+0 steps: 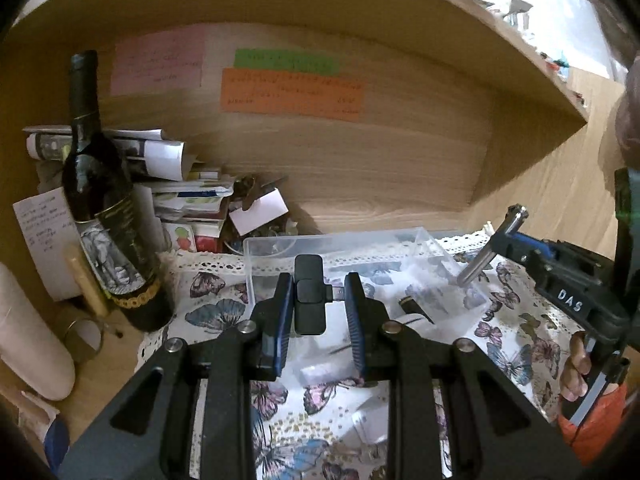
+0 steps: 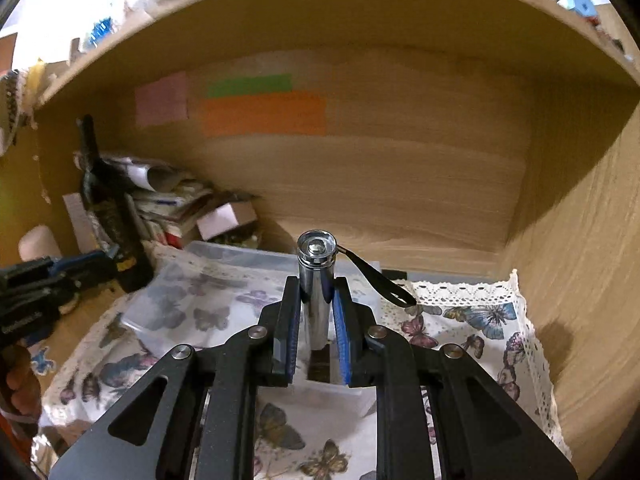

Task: Organize rigid objects
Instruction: 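Lower the clip and flashlight into the clear box and open both tools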

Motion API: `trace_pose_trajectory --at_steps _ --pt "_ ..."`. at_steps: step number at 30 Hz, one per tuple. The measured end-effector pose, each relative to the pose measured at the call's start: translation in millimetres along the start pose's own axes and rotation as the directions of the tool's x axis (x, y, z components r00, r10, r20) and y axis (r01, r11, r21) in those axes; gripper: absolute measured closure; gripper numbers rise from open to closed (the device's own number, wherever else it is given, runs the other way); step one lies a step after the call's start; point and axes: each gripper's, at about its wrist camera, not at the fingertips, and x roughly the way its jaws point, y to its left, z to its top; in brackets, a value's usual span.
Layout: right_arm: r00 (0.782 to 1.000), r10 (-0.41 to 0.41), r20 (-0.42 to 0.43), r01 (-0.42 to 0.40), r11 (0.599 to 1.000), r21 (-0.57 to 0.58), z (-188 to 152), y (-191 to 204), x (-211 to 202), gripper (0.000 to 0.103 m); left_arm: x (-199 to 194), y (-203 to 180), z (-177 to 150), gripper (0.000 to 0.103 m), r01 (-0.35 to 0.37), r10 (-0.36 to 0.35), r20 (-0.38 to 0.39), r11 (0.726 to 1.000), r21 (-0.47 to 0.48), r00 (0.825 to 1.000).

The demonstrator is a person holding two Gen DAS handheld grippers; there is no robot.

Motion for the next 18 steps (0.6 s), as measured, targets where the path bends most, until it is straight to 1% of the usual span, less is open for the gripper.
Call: trace_pose_trajectory --at_steps 3,8,13,16,18 --pt "0.999 -0.023 -0.045 0.023 1.000 -0.001 -2.7 -4.1 17.5 0.088 16.5 -0.6 0.8 0.078 -0.006 0.006 -0.028 1.000 0.001 1.000" --pt "0.991 -0.038 -0.125 0.036 0.999 -0.013 -10.1 -7.0 45.6 0.088 54.3 3.4 -6.4 0.078 0.013 -0.015 -0.118 1.000 -0.020 0.993" --pt "0.983 -0.041 -0.179 0.033 0.998 -0.048 -15.7 -2.2 67.1 0.088 83.4 6.1 -14.4 0.078 0.015 -0.020 -0.184 1.000 -0.026 0.983" --pt "0.979 -0.025 -0.203 0.017 0.999 -0.042 -18.6 0.7 78.7 0.088 94.2 5.0 -19.0 0.078 0.012 -0.013 -0.208 1.000 -0.006 0.978" --pt "0.979 -0.031 -0.204 0.020 0.998 -0.053 -19.5 4.7 83.3 0.087 100.0 5.1 -20.8 0.078 0.010 -0.010 -0.219 1.000 -0.002 0.976"
